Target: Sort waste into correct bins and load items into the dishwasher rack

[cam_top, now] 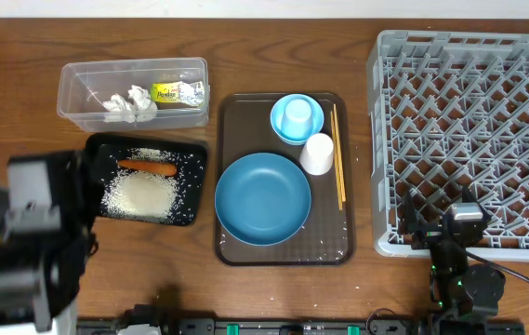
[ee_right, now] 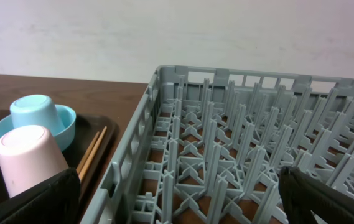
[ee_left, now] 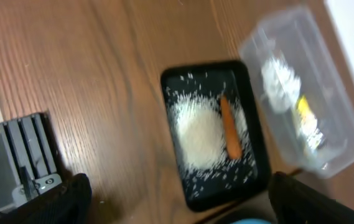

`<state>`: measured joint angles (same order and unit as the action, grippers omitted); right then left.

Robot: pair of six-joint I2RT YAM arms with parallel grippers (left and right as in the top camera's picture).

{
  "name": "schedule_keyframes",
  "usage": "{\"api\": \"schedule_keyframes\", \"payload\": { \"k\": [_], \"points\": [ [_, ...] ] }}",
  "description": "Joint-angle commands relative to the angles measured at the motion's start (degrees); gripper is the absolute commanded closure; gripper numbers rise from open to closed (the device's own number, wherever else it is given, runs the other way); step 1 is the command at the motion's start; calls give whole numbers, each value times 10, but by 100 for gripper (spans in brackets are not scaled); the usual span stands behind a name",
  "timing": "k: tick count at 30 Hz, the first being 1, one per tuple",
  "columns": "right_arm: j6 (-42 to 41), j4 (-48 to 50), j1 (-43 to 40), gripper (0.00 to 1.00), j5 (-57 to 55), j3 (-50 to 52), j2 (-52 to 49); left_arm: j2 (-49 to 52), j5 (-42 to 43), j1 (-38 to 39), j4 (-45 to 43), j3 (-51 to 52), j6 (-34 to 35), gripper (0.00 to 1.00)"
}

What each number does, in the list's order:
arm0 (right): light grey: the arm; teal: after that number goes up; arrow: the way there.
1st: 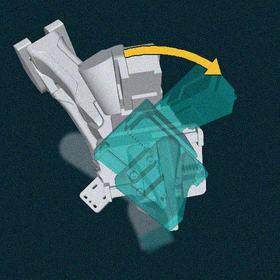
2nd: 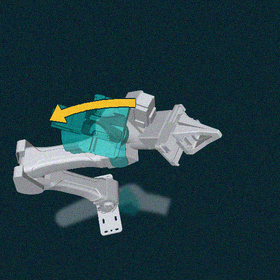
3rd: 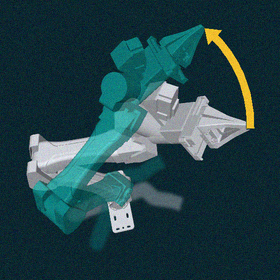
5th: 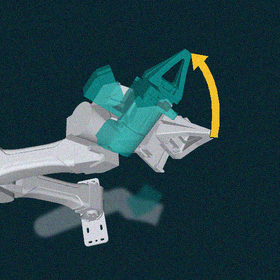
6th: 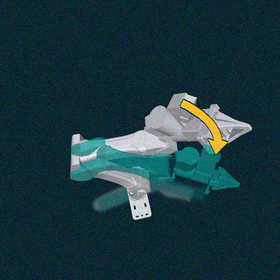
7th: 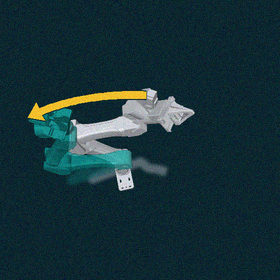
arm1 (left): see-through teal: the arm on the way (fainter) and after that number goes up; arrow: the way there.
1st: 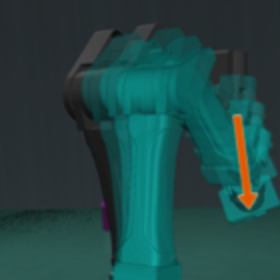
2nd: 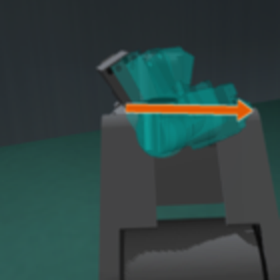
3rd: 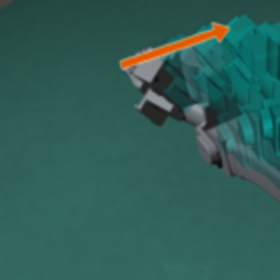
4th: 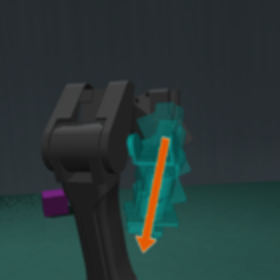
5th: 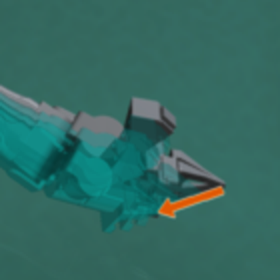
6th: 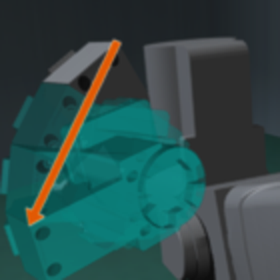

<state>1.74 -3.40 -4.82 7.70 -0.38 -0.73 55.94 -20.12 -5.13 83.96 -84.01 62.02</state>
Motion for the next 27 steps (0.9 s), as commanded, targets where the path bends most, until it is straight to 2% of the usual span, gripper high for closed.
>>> {"api": "schedule_keyframes", "payload": {
  "k": [1,3,5,6,16,18,19,27],
  "points": [
    [5,-2,11,1,-2,1,1,-4,12,-17,-19,1,8,7],
    [5,-2,11,1,-2,1,1,9,61,-23,-69,1,-89,7],
    [5,-2,11,1,-2,1,1,31,101,-33,-102,1,-149,7],
    [5,-2,11,1,-2,1,1,48,108,-41,-108,1,-156,7],
    [5,-2,11,1,-2,1,1,212,107,-183,-79,1,-153,6],
    [5,-2,11,1,-2,1,1,228,107,-210,-68,1,-153,6],
    [5,-2,11,1,-2,1,1,234,107,-221,-66,1,-153,2],
    [5,-2,11,1,-2,1,1,255,105,-280,-42,1,-159,2]
  ]
}}
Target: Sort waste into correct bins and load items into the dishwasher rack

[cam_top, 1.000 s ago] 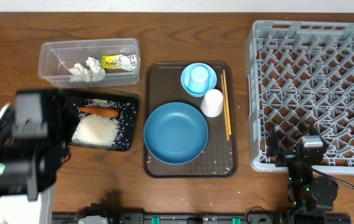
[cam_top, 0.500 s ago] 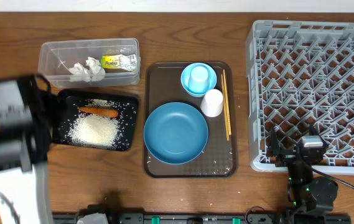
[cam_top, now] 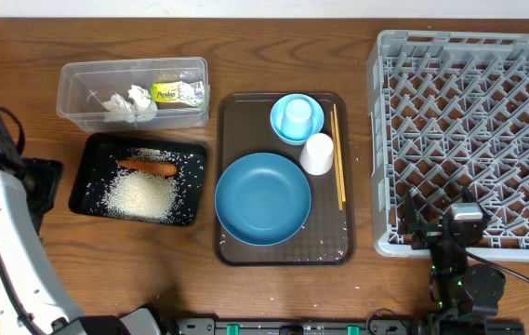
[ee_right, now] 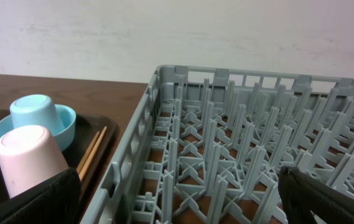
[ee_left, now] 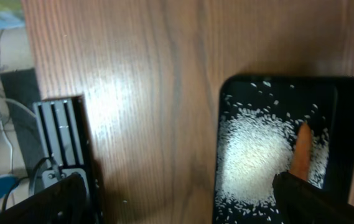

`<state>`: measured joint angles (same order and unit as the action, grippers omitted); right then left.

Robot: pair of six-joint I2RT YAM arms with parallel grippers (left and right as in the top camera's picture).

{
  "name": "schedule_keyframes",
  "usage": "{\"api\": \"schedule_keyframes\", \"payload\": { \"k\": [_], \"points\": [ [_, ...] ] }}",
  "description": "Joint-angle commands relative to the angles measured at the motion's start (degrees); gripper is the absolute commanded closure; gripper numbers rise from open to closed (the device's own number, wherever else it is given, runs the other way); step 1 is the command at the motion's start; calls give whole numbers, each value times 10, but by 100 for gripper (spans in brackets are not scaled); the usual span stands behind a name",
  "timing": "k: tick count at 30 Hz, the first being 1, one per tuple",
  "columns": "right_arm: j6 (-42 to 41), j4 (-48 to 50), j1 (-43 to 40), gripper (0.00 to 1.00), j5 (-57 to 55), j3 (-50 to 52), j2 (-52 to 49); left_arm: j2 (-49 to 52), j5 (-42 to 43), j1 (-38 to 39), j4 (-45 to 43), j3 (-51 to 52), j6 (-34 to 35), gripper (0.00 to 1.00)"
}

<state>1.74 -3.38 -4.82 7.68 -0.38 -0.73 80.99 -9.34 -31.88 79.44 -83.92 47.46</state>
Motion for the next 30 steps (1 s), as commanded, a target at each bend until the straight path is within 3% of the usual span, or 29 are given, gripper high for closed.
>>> {"api": "schedule_keyframes", "payload": {
  "k": [1,16,20,24,30],
  "points": [
    [5,-2,11,1,-2,1,1,5,-3,-15,3,0,-14,2],
    [-16,7,12,1,21,1,1,5,-3,-16,2,0,-14,2],
    [-199,48,12,1,200,1,1,5,-3,-16,2,0,-14,2],
    [-455,53,12,1,423,1,1,5,-3,-16,2,0,-14,2],
    [-661,113,12,1,418,0,1,5,-3,-16,2,0,-14,2]
  ]
}}
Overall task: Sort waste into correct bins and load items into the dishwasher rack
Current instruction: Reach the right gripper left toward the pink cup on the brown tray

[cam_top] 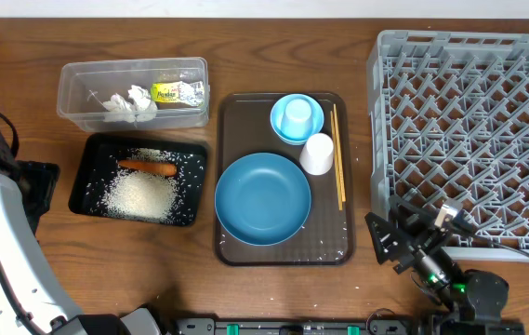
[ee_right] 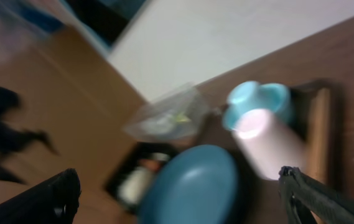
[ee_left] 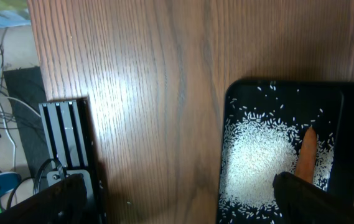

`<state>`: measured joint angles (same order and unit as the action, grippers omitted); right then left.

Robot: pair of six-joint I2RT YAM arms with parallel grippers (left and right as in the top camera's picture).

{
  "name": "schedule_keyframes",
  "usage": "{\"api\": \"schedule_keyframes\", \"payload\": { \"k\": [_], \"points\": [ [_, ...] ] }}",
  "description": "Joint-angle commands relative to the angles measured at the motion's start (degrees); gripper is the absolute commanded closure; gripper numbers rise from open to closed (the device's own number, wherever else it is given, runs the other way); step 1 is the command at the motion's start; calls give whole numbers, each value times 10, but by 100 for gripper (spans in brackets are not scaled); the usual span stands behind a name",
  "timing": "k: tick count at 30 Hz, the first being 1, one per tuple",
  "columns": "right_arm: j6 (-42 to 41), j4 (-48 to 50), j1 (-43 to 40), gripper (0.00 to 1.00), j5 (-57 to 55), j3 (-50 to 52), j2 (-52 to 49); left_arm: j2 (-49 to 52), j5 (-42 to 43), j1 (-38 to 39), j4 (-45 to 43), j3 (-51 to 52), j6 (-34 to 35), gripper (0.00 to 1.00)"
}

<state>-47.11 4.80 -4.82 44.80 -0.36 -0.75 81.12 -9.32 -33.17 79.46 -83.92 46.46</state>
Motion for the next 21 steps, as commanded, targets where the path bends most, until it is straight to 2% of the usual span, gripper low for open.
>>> {"api": "schedule_keyframes", "payload": {
  "k": [1,3,6,10,15,21],
  "points": [
    [-175,83,12,1,54,-3,1,3,-3,-3,2,0,-4,2],
    [-173,125,11,1,50,-26,1,3,-3,-3,2,0,-4,2],
    [-128,73,11,1,5,-94,-13,3,-3,-3,2,0,-4,2],
    [9,-86,11,1,-52,-242,-99,3,-3,-3,2,0,-4,2],
    [228,-336,12,1,-95,-483,-300,3,-3,-3,2,0,-4,2],
    [347,-595,47,1,-252,-735,-531,3,-3,-3,2,0,-4,2]
  ]
}}
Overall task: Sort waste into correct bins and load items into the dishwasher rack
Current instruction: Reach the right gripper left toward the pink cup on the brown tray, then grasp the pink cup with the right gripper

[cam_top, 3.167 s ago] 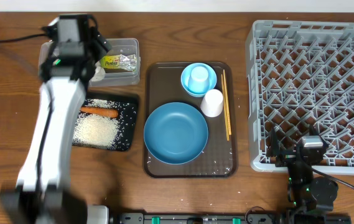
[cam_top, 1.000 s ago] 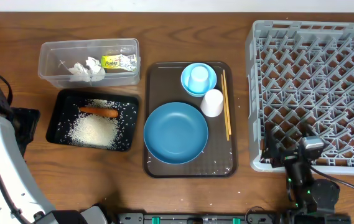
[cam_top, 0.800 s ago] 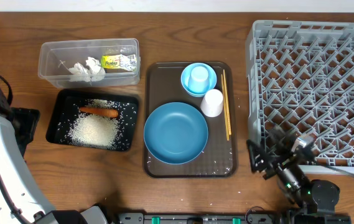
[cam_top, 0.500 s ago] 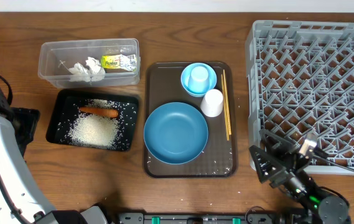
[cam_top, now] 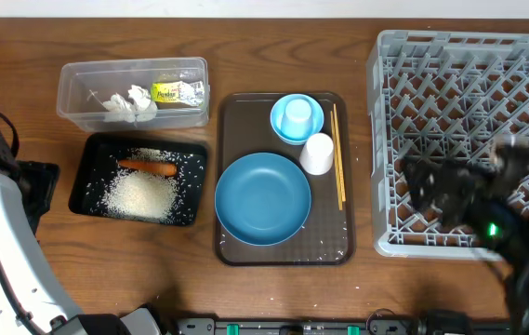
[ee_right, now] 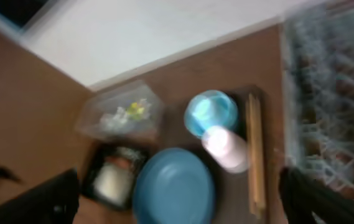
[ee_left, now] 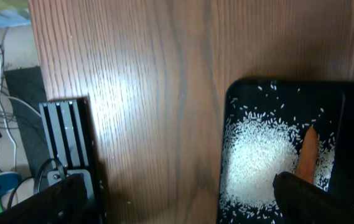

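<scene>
A brown tray (cam_top: 283,244) holds a blue plate (cam_top: 262,198), a blue bowl with a light-blue cup (cam_top: 297,118) in it, a white cup (cam_top: 317,154) and chopsticks (cam_top: 338,158). The grey dishwasher rack (cam_top: 469,84) stands on the right. My right gripper (cam_top: 450,191), blurred, hovers open over the rack's front left; its view takes in the plate (ee_right: 173,186) and white cup (ee_right: 226,148). My left gripper (ee_left: 177,205) is open at the table's left edge, with a black tray of rice (ee_left: 257,155) and a carrot (ee_left: 306,152) to its right.
A clear bin (cam_top: 134,93) at the back left contains crumpled tissue and a yellow wrapper. The black rice tray (cam_top: 138,177) lies in front of it. A black ridged block (ee_left: 65,143) sits off the table's left edge, with cables beside it.
My right gripper has moved from the table's front edge, by the rack's front left corner, to above the rack's front left part. The left arm has not moved.
My left arm first loomed at the front left beside the black tray, the right parked in front of the rack. The left then stood at the table's left edge and stayed. The right tilted toward the tray, and now hangs over the rack.
</scene>
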`<state>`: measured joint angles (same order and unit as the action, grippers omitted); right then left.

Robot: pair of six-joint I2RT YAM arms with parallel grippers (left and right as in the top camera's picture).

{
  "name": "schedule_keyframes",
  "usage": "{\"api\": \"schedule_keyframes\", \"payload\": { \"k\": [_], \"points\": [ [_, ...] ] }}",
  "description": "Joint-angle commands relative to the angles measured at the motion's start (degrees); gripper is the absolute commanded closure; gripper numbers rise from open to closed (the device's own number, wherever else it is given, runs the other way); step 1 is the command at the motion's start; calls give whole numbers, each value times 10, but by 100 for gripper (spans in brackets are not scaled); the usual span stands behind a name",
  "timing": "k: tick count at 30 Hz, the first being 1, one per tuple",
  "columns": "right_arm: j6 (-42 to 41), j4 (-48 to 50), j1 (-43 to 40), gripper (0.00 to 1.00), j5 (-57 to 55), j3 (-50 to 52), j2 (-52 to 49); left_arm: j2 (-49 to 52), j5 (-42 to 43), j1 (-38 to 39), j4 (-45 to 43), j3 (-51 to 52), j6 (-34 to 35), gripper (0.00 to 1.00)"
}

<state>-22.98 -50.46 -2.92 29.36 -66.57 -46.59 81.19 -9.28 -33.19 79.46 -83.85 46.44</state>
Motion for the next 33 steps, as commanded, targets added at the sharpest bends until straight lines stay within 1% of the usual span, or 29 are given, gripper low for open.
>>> {"api": "schedule_keyframes", "payload": {
  "k": [1,4,8,10,12,16,18,20,33],
  "points": [
    [111,-67,43,1,-118,-100,-103,3,-3,-2,2,0,-3,2],
    [119,-141,108,1,-186,-179,-201,3,-3,-2,2,0,-3,2],
    [132,-196,205,1,-264,-254,-313,3,-3,-2,2,0,-3,2],
    [132,-187,247,1,-285,-277,-360,3,-3,-2,2,0,-3,2],
    [127,-149,273,1,-277,-285,-392,3,-3,-2,2,0,-3,2],
    [141,-90,299,1,-292,-285,-437,3,-3,-2,2,0,-3,2],
    [138,-80,302,1,-296,-285,-459,3,-3,-2,2,0,-3,2],
    [127,-80,305,1,-293,-285,-488,3,-3,-2,2,0,-3,2],
    [130,-91,334,1,-296,-285,-664,3,-3,-2,2,0,-3,2]
  ]
}}
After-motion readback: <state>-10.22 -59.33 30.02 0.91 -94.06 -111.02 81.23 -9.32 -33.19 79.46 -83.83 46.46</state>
